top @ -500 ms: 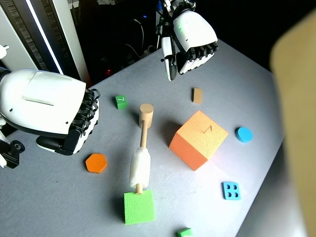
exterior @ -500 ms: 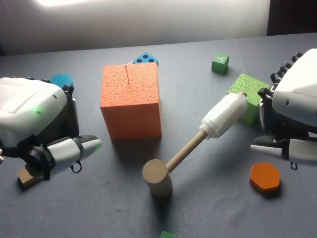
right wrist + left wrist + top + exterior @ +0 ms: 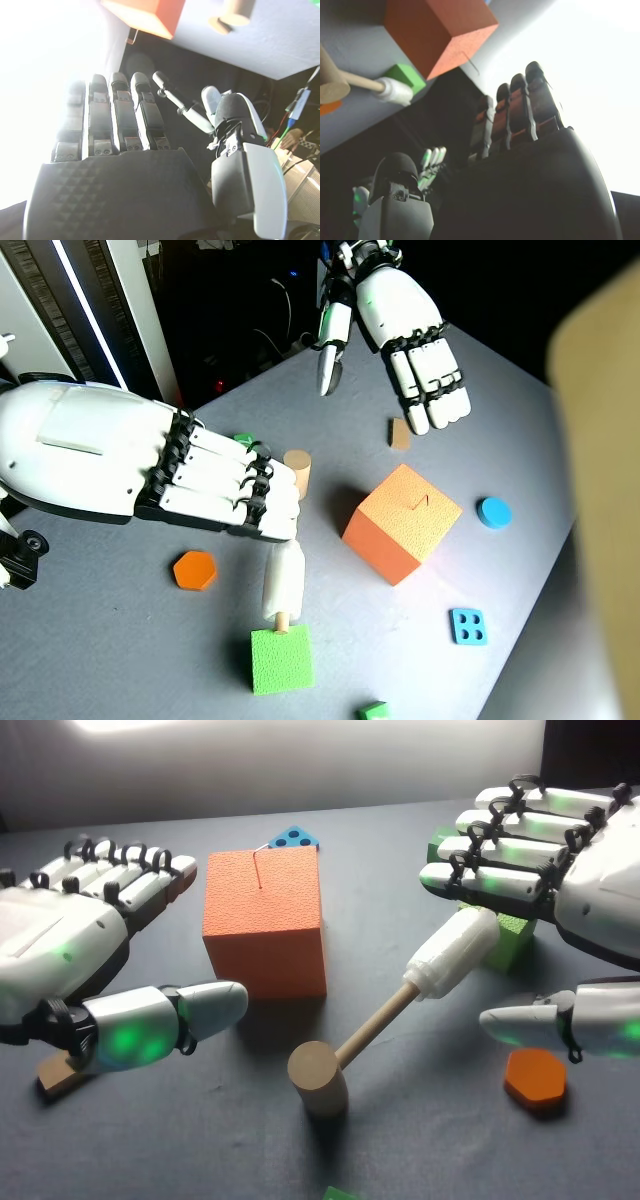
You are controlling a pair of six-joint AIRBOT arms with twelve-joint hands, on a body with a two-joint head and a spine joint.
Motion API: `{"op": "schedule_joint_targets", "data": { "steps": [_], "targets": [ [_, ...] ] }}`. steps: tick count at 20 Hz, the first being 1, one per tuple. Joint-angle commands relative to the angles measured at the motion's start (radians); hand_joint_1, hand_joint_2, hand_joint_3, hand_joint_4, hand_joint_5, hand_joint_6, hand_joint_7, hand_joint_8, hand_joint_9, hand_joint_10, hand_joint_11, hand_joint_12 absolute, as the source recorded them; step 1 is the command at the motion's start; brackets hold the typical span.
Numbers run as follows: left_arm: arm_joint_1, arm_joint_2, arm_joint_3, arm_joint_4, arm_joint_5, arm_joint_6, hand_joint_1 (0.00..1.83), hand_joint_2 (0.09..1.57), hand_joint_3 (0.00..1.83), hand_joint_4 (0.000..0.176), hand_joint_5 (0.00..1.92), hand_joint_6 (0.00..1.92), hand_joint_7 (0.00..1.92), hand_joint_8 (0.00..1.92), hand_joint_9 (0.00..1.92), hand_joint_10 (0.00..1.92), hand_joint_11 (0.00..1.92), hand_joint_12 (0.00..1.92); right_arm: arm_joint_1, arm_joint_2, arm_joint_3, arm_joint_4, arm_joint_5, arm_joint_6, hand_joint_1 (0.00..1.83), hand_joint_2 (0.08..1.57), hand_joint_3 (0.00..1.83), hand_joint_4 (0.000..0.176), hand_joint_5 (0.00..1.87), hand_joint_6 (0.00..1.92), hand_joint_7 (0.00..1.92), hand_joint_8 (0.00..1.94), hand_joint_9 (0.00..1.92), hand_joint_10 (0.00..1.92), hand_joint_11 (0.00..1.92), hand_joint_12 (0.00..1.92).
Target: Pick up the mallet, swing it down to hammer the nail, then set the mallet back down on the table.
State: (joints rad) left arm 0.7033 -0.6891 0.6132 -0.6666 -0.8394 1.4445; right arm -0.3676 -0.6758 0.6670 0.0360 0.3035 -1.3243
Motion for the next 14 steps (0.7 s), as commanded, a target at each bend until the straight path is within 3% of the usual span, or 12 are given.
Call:
{"op": "schedule_joint_targets", "data": {
  "steps": [1, 3, 5, 6, 10, 12, 14],
  "targets": [
    [-0.003, 0.005, 0.009, 0.077, -0.101, -0.043, 0.0, 1.13, 0.01, 0.0, 0.07, 0.01, 0.06, 0.01, 0.05, 0.01, 0.02, 0.01, 0.005, 0.004, 0.006, -0.045, 0.132, 0.039, 0.08, 1.18, 0.0, 0.0, 0.15, 0.0, 0.11, 0.0, 0.06, 0.0, 0.0, 0.07],
    [0.016, 0.006, 0.025, 0.148, -0.104, -0.125, 0.0, 1.13, 0.01, 0.0, 0.07, 0.01, 0.07, 0.01, 0.05, 0.01, 0.01, 0.01, 0.014, 0.001, 0.032, -0.206, 0.097, 0.209, 0.08, 1.17, 0.0, 0.0, 0.17, 0.01, 0.11, 0.0, 0.05, 0.0, 0.01, 0.05],
    [0.044, 0.006, 0.047, 0.244, -0.104, -0.213, 0.0, 1.14, 0.01, 0.0, 0.09, 0.01, 0.09, 0.01, 0.07, 0.01, 0.03, 0.01, 0.066, -0.003, 0.063, -0.437, -0.026, 0.493, 0.1, 1.17, 0.0, 0.0, 0.14, 0.0, 0.08, 0.0, 0.03, 0.0, 0.0, 0.01],
    [0.06, 0.006, 0.057, 0.299, -0.104, -0.26, 0.0, 1.15, 0.01, 0.0, 0.11, 0.01, 0.12, 0.01, 0.1, 0.01, 0.06, 0.03, 0.098, -0.005, 0.066, -0.471, -0.108, 0.531, 0.18, 1.14, 0.0, 0.0, 0.14, 0.0, 0.09, 0.0, 0.04, 0.01, 0.02, 0.02],
    [0.132, 0.005, 0.105, 0.51, -0.104, -0.455, 0.0, 1.16, 0.01, 0.0, 0.07, 0.0, 0.08, 0.0, 0.07, 0.0, 0.05, 0.03, 0.185, -0.037, 0.066, -0.472, -0.322, 0.513, 0.64, 1.05, 0.0, 0.0, 0.14, 0.0, 0.09, 0.0, 0.04, 0.0, 0.03, 0.04],
    [0.148, 0.005, 0.133, 0.587, -0.106, -0.514, 0.0, 1.16, 0.01, 0.0, 0.06, 0.0, 0.07, 0.0, 0.06, 0.0, 0.04, 0.03, 0.2, -0.061, 0.067, -0.472, -0.38, 0.516, 1.03, 0.99, 0.0, 0.0, 0.08, 0.0, 0.03, 0.0, 0.0, 0.0, 0.0, 0.0],
    [0.157, 0.005, 0.165, 0.651, -0.116, -0.564, 0.0, 1.18, 0.01, 0.0, 0.09, 0.01, 0.08, 0.01, 0.07, 0.0, 0.04, 0.03, 0.218, -0.091, 0.072, -0.472, -0.419, 0.508, 1.1, 1.01, 0.0, 0.0, 0.01, 0.0, 0.0, 0.0, 0.0, 0.0, 0.0, 0.0]
  ]
}}
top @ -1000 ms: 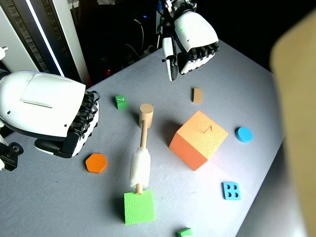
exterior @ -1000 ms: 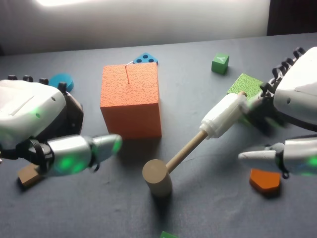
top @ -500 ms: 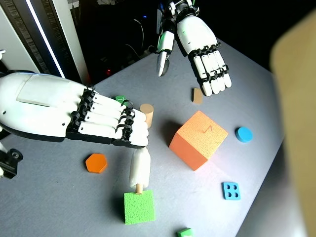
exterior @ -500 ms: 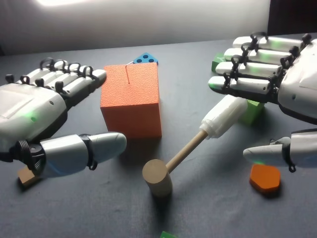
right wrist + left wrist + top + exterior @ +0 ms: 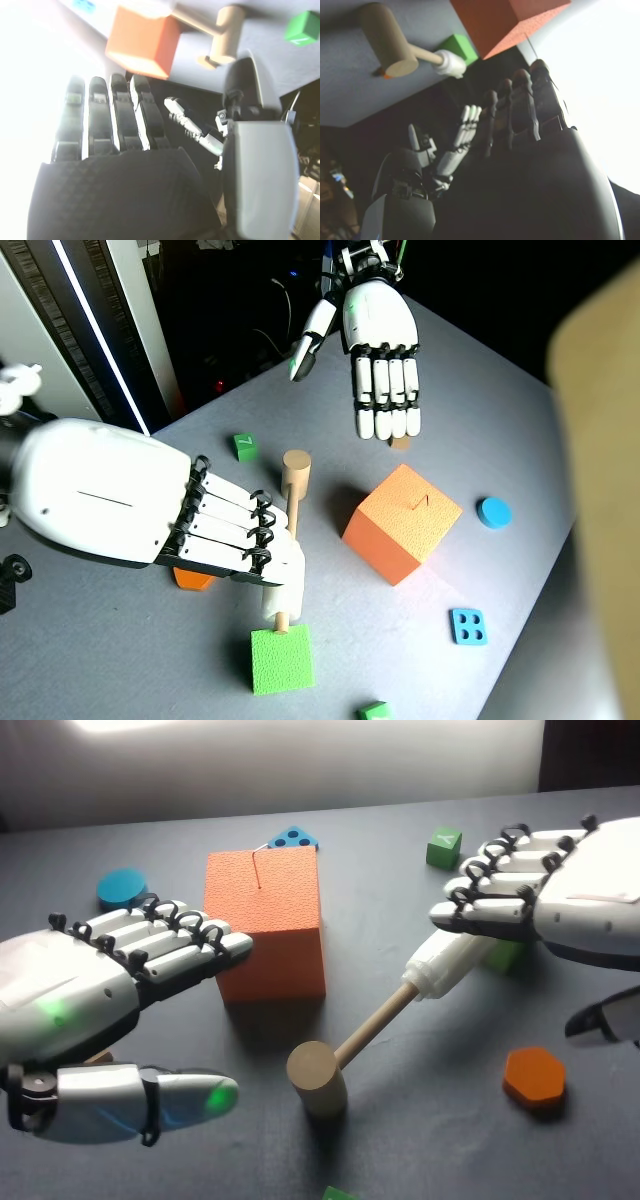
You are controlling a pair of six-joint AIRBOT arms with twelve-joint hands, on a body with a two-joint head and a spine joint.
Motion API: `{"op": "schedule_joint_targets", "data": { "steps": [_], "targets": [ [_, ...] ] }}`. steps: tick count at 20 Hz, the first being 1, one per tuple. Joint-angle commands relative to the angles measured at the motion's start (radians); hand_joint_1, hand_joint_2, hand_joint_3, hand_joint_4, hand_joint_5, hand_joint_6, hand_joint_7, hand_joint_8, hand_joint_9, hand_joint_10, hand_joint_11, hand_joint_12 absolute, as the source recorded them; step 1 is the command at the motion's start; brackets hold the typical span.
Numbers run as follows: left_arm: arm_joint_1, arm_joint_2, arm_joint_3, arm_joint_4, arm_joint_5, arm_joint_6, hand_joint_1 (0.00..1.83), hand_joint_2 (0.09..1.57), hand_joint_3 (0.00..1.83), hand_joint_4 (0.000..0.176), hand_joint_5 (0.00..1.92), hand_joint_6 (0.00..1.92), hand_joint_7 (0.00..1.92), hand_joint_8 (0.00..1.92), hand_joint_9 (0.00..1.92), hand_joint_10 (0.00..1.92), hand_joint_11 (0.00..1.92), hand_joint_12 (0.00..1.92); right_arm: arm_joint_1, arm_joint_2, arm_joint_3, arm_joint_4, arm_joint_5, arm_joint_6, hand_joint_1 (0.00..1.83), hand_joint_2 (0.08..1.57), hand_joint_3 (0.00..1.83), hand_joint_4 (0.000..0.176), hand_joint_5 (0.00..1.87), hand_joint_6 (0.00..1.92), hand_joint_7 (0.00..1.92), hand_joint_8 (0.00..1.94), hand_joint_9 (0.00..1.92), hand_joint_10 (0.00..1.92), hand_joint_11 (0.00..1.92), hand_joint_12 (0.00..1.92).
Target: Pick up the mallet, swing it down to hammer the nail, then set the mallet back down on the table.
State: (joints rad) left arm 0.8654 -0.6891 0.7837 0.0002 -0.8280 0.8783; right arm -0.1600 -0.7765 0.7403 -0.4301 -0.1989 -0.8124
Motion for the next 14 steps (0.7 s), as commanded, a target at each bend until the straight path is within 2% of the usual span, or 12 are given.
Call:
{"op": "schedule_joint_targets", "data": {
  "steps": [1, 4, 8, 11, 14],
  "targets": [
    [-0.004, 0.004, 0.011, 0.01, -0.13, -0.017, 0.0, 1.19, 0.01, 0.0, 0.09, 0.01, 0.08, 0.0, 0.06, 0.0, 0.02, 0.03, 0.02, -0.002, 0.002, -0.006, 0.076, -0.004, 1.11, 1.02, 0.0, 0.0, 0.0, 0.0, 0.0, 0.0, 0.0, 0.0, 0.0, 0.0],
    [-0.002, -0.011, 0.061, 0.038, -0.17, -0.034, 0.0, 1.18, 0.01, 0.0, 0.07, 0.0, 0.07, 0.0, 0.06, 0.0, 0.02, 0.03, 0.052, -0.034, 0.008, -0.006, 0.011, 0.011, 1.11, 1.0, 0.0, 0.0, 0.0, 0.0, 0.0, 0.0, 0.0, 0.0, 0.0, 0.0],
    [-0.002, -0.035, 0.123, 0.082, -0.168, -0.046, 0.0, 1.21, 0.02, 0.0, 0.1, 0.01, 0.09, 0.01, 0.06, 0.0, 0.02, 0.03, 0.064, -0.125, 0.065, -0.006, -0.121, 0.054, 1.15, 0.97, 0.0, 0.0, 0.0, 0.0, 0.0, 0.0, 0.0, 0.0, 0.0, 0.0],
    [-0.003, -0.072, 0.175, 0.135, -0.168, -0.086, 0.0, 1.21, 0.01, 0.0, 0.07, 0.0, 0.06, 0.0, 0.04, 0.0, 0.0, 0.03, 0.056, -0.186, 0.123, -0.006, -0.126, 0.069, 1.21, 0.97, 0.0, 0.0, 0.0, 0.0, 0.0, 0.0, 0.0, 0.0, 0.0, 0.0],
    [-0.005, -0.089, 0.193, 0.144, -0.167, -0.097, 0.0, 1.23, 0.02, 0.0, 0.09, 0.01, 0.08, 0.01, 0.06, 0.01, 0.02, 0.03, 0.052, -0.24, 0.173, -0.006, -0.125, 0.077, 1.23, 0.98, 0.0, 0.0, 0.0, 0.0, 0.0, 0.0, 0.0, 0.0, 0.0, 0.0]
  ]
}}
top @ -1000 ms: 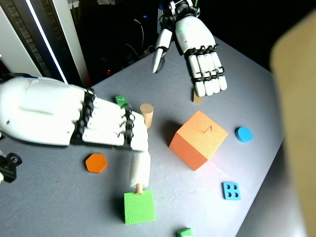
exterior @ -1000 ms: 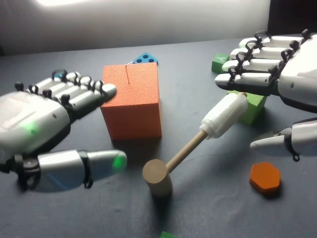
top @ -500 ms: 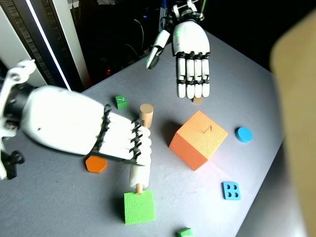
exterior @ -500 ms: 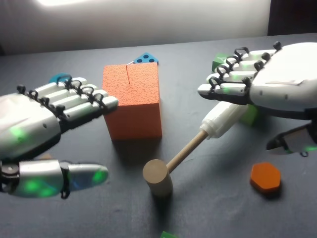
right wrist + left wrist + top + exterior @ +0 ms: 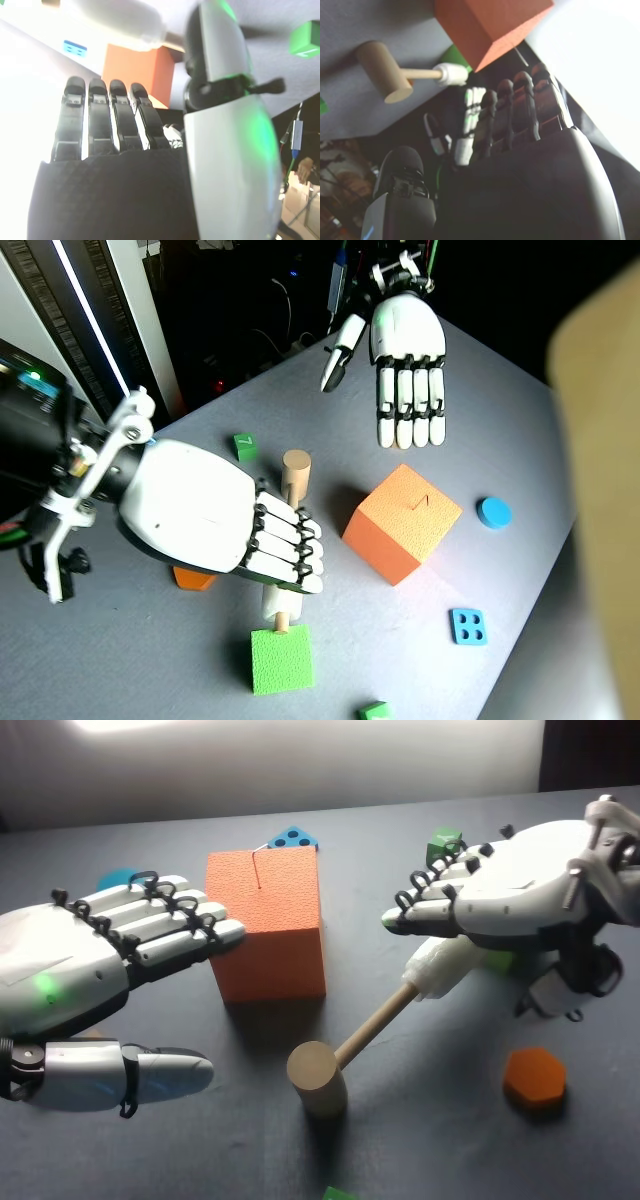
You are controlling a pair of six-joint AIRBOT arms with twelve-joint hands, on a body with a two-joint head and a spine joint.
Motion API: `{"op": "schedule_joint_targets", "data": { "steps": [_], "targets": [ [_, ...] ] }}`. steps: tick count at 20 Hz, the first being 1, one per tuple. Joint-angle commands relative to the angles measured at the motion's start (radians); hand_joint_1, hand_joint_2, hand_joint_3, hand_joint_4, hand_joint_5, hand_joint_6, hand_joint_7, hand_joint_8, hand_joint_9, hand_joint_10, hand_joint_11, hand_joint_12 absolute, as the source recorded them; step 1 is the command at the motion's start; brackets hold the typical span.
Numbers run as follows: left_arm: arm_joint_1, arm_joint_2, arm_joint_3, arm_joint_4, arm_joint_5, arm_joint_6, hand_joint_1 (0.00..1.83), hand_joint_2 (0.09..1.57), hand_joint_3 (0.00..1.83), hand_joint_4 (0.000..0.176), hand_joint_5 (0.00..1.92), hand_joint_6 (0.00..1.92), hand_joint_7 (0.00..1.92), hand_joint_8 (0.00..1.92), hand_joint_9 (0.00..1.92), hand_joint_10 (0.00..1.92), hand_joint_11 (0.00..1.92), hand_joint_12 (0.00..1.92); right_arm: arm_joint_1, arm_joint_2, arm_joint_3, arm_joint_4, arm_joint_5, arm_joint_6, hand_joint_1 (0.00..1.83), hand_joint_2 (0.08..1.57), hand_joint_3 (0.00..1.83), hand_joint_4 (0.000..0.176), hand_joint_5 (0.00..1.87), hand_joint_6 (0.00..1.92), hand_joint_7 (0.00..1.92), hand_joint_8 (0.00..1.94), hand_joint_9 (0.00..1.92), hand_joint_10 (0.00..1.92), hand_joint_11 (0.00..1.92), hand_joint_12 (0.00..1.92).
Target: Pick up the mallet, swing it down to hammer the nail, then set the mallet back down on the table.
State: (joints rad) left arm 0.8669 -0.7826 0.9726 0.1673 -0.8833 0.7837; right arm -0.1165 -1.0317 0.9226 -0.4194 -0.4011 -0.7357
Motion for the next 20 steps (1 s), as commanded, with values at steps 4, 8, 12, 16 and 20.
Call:
{"op": "schedule_joint_targets", "data": {
  "steps": [4, 8, 12, 16, 20],
  "targets": [
    [-0.017, -0.01, 0.018, -0.023, -0.099, -0.003, 0.0, 1.22, 0.01, 0.0, 0.09, 0.01, 0.08, 0.01, 0.06, 0.01, 0.03, 0.04, -0.007, -0.055, 0.073, -0.016, 0.061, 0.024, 1.23, 0.96, 0.0, 0.0, 0.0, 0.0, 0.0, 0.0, 0.0, 0.0, 0.0, 0.0],
    [-0.039, -0.024, 0.036, -0.016, -0.061, 0.0, 0.0, 1.22, 0.0, 0.0, 0.09, 0.0, 0.08, 0.0, 0.07, 0.0, 0.03, 0.05, -0.021, -0.097, 0.128, -0.016, 0.065, 0.026, 1.23, 0.97, 0.0, 0.0, 0.0, 0.0, 0.0, 0.0, 0.0, 0.0, 0.0, 0.0],
    [-0.06, -0.048, 0.07, -0.009, -0.05, 0.002, 0.0, 1.22, 0.0, 0.0, 0.1, 0.0, 0.09, 0.0, 0.07, 0.0, 0.04, 0.06, -0.03, -0.139, 0.17, -0.016, 0.076, 0.026, 1.21, 0.99, 0.0, 0.0, 0.0, 0.0, 0.0, 0.0, 0.0, 0.0, 0.0, 0.0],
    [-0.077, -0.062, 0.09, -0.005, -0.027, 0.013, 0.0, 1.23, 0.0, 0.0, 0.11, 0.0, 0.1, 0.01, 0.08, 0.01, 0.04, 0.07, -0.037, -0.184, 0.216, -0.016, 0.071, 0.042, 1.21, 0.99, 0.0, 0.0, 0.0, 0.0, 0.0, 0.0, 0.0, 0.0, 0.0, 0.0],
    [-0.08, -0.08, 0.107, -0.005, -0.026, 0.018, 0.0, 1.22, 0.0, 0.0, 0.08, 0.0, 0.08, 0.0, 0.06, 0.0, 0.03, 0.07, -0.049, -0.22, 0.251, -0.016, 0.067, 0.049, 1.21, 0.99, 0.0, 0.0, 0.0, 0.0, 0.0, 0.0, 0.0, 0.0, 0.0, 0.0]
  ]
}}
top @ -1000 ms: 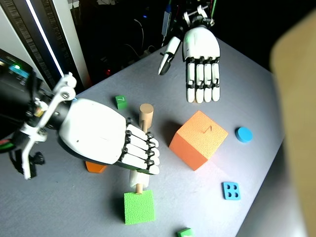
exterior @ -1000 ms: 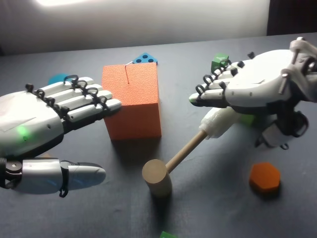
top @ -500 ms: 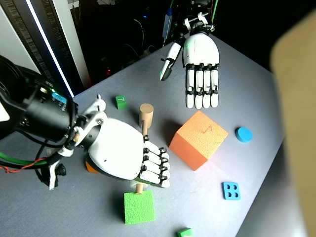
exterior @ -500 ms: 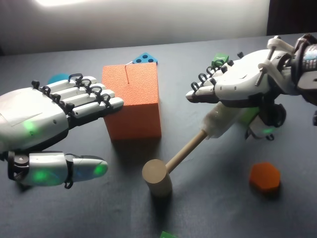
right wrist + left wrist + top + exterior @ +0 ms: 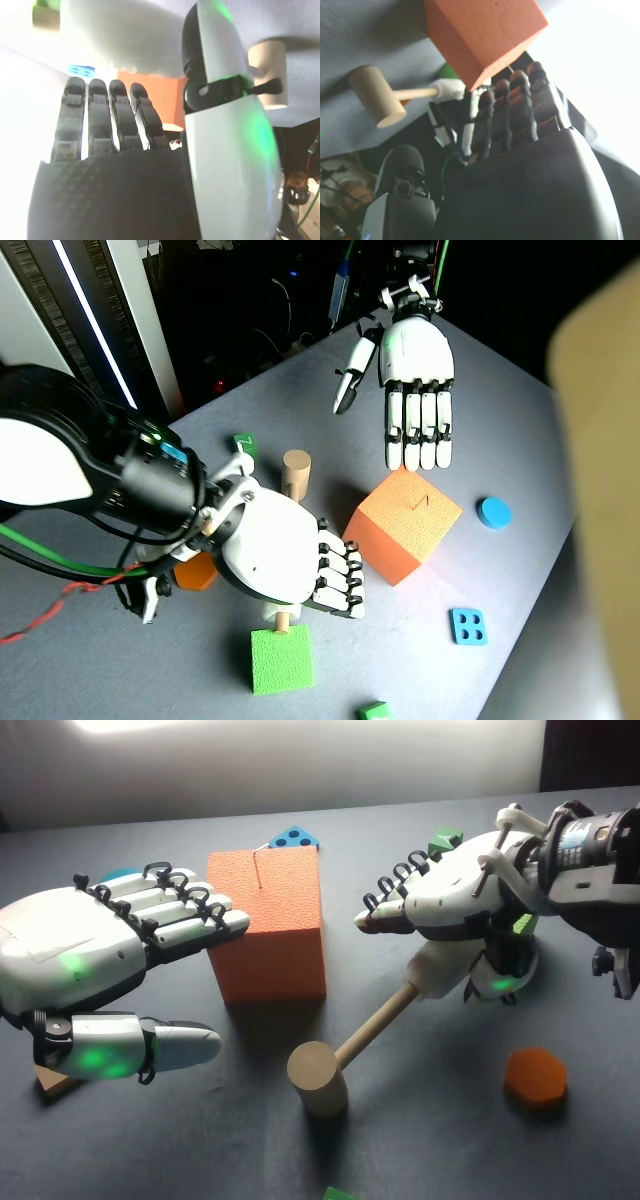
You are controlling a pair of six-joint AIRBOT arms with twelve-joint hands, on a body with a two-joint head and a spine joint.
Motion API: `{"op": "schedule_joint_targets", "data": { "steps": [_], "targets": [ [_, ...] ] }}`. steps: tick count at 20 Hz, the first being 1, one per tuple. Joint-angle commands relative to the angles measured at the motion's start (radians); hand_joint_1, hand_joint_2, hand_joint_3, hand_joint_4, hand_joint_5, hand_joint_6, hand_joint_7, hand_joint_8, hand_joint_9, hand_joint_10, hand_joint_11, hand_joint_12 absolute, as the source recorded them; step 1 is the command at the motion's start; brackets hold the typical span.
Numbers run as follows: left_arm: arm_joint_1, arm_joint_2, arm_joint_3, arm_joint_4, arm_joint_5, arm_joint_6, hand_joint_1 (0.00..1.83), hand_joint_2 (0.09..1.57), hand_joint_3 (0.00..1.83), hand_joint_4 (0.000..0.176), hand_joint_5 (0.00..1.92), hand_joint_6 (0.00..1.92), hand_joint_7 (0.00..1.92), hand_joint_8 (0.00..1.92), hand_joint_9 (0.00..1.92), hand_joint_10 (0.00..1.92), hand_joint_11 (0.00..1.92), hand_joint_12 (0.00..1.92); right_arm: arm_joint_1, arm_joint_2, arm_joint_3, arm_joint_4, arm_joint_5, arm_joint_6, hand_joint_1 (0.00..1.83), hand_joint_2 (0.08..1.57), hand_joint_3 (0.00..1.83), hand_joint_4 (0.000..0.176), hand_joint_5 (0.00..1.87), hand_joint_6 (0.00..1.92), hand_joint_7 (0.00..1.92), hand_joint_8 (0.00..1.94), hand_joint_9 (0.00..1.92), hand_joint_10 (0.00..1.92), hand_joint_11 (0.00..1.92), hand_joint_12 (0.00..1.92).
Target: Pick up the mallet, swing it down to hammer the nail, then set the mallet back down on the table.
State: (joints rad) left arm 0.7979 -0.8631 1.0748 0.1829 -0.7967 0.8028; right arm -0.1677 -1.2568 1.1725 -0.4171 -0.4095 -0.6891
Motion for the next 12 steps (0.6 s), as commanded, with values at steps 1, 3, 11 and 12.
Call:
{"op": "schedule_joint_targets", "data": {
  "steps": [1, 3, 11, 12],
  "targets": [
    [-0.011, -0.003, 0.007, -0.021, -0.113, -0.001, 0.0, 1.22, 0.0, 0.0, 0.08, 0.0, 0.08, 0.0, 0.07, 0.0, 0.03, 0.07, 0.0, 0.0, 0.006, -0.018, 0.081, 0.003, 1.21, 0.99, 0.0, 0.0, 0.0, 0.0, 0.0, 0.0, 0.0, 0.0, 0.0, 0.0],
    [-0.012, -0.01, 0.01, -0.021, -0.113, -0.001, 0.0, 1.22, 0.0, 0.0, 0.09, 0.0, 0.09, 0.0, 0.07, 0.01, 0.03, 0.07, -0.005, -0.013, 0.019, -0.018, 0.086, 0.007, 1.19, 1.0, 0.01, 0.0, 0.0, 0.0, 0.0, 0.0, 0.0, 0.0, 0.0, 0.0],
    [-0.023, -0.038, 0.029, -0.021, -0.113, -0.005, 0.0, 1.22, 0.0, 0.0, 0.07, 0.0, 0.06, 0.0, 0.05, 0.0, 0.01, 0.08, -0.035, -0.064, 0.083, -0.018, 0.087, 0.018, 1.2, 0.99, 0.0, 0.0, 0.0, 0.0, 0.0, 0.0, 0.0, 0.0, 0.0, 0.0],
    [-0.024, -0.041, 0.032, -0.021, -0.113, -0.006, 0.0, 1.22, 0.0, 0.0, 0.07, 0.0, 0.06, 0.0, 0.05, 0.0, 0.01, 0.08, -0.039, -0.069, 0.088, -0.018, 0.091, 0.018, 1.2, 0.99, 0.0, 0.0, 0.0, 0.0, 0.0, 0.0, 0.0, 0.0, 0.0, 0.0]
  ]
}}
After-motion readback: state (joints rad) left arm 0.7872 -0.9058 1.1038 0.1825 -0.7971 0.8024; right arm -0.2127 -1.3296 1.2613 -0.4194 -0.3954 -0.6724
